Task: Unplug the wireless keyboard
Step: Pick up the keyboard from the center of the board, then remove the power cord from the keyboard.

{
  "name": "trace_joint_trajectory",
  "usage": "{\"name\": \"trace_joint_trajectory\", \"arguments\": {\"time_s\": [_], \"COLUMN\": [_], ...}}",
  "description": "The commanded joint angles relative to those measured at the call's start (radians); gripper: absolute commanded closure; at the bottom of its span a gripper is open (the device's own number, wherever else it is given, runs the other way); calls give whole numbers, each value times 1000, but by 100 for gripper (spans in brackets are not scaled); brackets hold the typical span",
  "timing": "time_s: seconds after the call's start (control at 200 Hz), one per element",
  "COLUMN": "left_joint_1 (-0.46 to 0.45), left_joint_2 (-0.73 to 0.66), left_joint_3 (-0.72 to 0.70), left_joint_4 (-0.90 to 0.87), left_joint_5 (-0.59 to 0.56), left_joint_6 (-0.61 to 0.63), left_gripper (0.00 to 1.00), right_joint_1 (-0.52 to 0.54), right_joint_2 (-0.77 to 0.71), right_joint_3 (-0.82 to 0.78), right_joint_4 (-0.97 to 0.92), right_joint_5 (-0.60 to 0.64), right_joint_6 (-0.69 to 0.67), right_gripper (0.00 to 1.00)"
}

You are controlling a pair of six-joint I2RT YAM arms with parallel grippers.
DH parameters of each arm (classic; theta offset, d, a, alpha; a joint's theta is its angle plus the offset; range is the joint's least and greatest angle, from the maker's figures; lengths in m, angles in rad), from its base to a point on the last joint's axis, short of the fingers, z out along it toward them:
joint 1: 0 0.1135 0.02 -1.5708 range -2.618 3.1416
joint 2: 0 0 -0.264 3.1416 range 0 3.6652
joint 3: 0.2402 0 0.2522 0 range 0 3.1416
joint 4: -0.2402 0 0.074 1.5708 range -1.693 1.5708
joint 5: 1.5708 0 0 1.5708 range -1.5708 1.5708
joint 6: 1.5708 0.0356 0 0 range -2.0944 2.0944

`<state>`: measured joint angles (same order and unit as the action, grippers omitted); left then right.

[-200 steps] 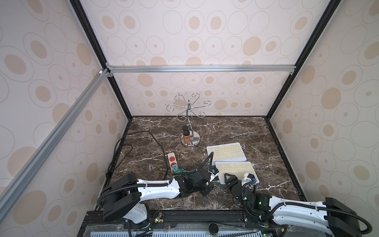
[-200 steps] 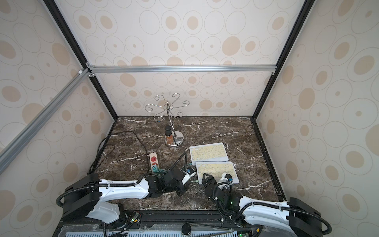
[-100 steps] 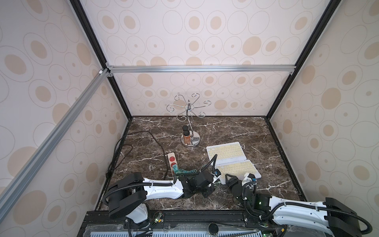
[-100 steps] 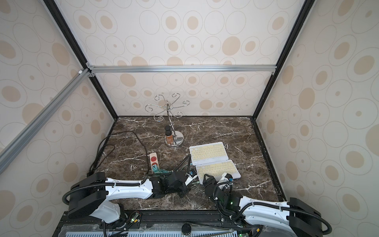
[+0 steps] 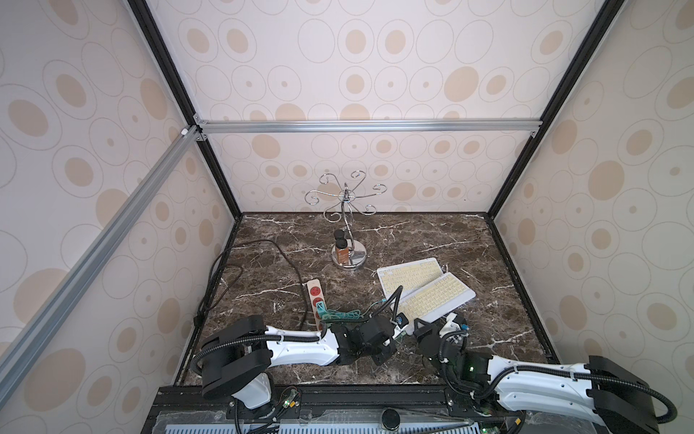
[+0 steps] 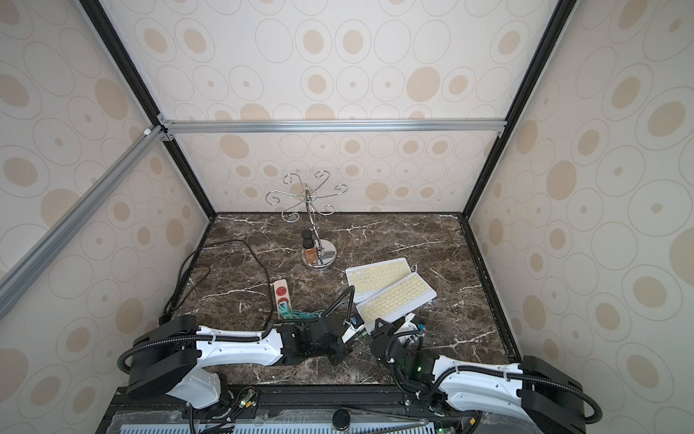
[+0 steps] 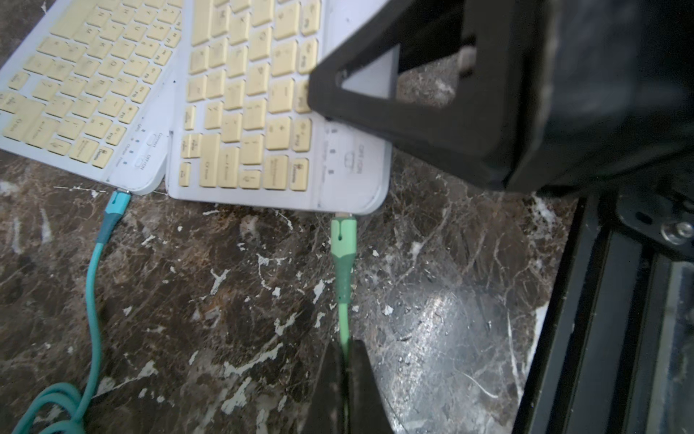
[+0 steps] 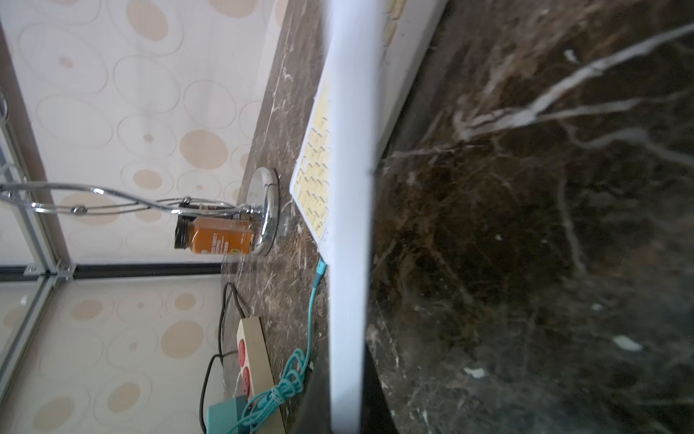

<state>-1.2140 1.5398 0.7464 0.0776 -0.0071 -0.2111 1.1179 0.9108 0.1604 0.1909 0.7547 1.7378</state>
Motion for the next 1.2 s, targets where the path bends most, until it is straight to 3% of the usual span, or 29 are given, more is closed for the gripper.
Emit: {"name": "trace_joint_trajectory", "arguments": {"time_s": [0.0, 0.23, 0.275, 0.395, 0.445, 0.46, 0.48, 0.54, 0.61, 0.83, 1.005, 1.195], "left_joint_1": [-11, -11, -11, -11, -11, -11, -10, -9, -9, -9, -9, -10], "left_joint_2": [-47, -181, -231, -359, -402, -413, -425, -446, -460, -641, -747, -691], "left_joint_3": [11, -50, -80, -157, -182, -188, -197, -220, -249, -386, -461, -486], "left_joint_4": [23, 107, 144, 242, 264, 268, 268, 272, 236, 388, 436, 541], "left_joint_5": [-19, -135, -173, -271, -334, -355, -382, -516, -638, -366, -381, -309], "left_joint_6": [25, 5, -16, -63, -85, -88, -87, -82, -159, -80, -60, -39], "left_gripper": [90, 75, 69, 40, 22, 6, 0, 0, 0, 0, 0, 0], "right_joint_1": [3, 3, 4, 3, 2, 3, 3, 3, 3, 3, 3, 3], "right_joint_2": [-19, -101, -103, -101, -98, -98, -98, -102, -106, -82, -113, -157], "right_joint_3": [3, 47, 58, 92, 107, 112, 118, 139, 182, 327, 405, 469], "right_joint_4": [-90, -175, -171, -172, -180, -185, -191, -203, -263, -425, -381, -193], "right_joint_5": [9, 55, 58, 63, 64, 65, 66, 70, 84, 192, 277, 284], "right_joint_6": [32, -90, -123, -202, -226, -233, -242, -284, -321, -411, -611, -961], "right_gripper": [100, 100, 100, 100, 100, 100, 100, 100, 100, 100, 100, 100]}}
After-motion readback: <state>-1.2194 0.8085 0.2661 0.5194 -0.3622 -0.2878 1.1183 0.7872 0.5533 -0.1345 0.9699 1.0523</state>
